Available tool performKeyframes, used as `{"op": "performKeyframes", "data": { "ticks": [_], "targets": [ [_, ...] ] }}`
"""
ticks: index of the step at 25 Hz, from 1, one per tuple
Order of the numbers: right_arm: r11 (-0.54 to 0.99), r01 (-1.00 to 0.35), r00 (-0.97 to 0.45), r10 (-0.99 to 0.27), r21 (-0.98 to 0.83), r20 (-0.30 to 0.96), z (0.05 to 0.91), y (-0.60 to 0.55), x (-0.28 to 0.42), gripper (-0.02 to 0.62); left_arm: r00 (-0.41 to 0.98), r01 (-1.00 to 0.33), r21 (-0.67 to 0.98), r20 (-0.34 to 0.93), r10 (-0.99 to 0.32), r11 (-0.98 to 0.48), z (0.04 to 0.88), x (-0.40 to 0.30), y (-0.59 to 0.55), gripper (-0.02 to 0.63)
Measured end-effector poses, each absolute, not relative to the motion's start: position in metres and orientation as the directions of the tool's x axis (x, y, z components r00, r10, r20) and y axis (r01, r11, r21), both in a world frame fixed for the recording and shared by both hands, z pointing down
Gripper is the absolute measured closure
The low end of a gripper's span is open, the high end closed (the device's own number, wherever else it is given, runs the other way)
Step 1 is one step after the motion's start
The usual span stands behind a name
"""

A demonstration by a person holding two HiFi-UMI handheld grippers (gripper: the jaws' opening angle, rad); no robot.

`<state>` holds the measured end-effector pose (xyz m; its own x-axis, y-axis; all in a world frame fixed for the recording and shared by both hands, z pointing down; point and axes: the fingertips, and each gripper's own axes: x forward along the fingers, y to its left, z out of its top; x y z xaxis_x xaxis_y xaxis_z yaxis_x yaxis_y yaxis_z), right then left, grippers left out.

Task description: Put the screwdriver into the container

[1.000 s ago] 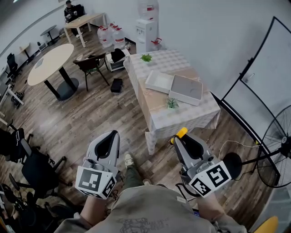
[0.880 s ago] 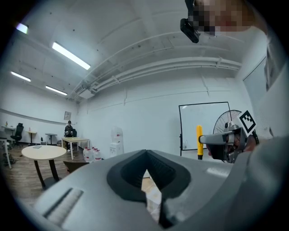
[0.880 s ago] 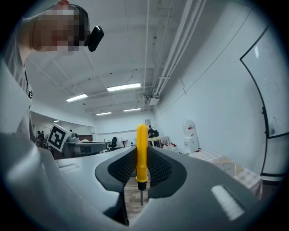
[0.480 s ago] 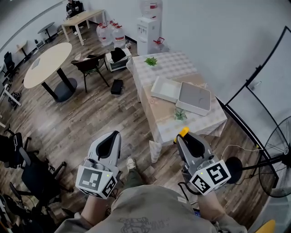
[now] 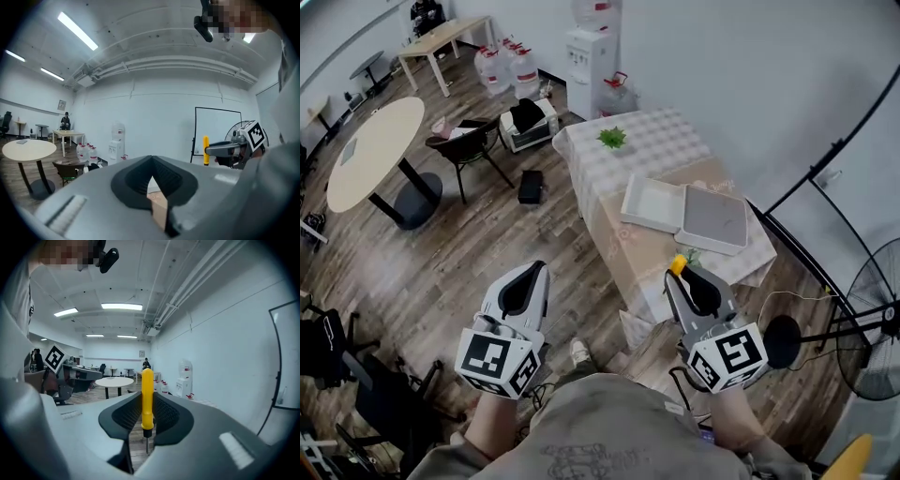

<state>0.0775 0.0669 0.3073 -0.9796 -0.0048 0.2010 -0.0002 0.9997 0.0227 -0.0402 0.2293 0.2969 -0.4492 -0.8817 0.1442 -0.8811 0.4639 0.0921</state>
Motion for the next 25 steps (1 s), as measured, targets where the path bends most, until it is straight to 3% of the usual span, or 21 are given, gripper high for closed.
{"op": "performKeyframes", "data": {
  "ticks": [9, 25],
  "targets": [
    [0.991, -0.105, -0.951, -0.125, 0.085, 0.282, 0.331, 0.043, 0.002, 0.498, -0.380, -0.913, 0.088, 0.181, -0.907, 0.399, 0.309, -0.128, 0.208, 0.606],
    [0.968, -0.183, -0.888, -0.237, 0.171, 0.394, 0.387, -0.037, -0.066, 0.497, -0.258, -0.954, 0.091, 0.234, -0.937, 0.286, 0.349, -0.197, 0.120, 0.606]
  ]
}}
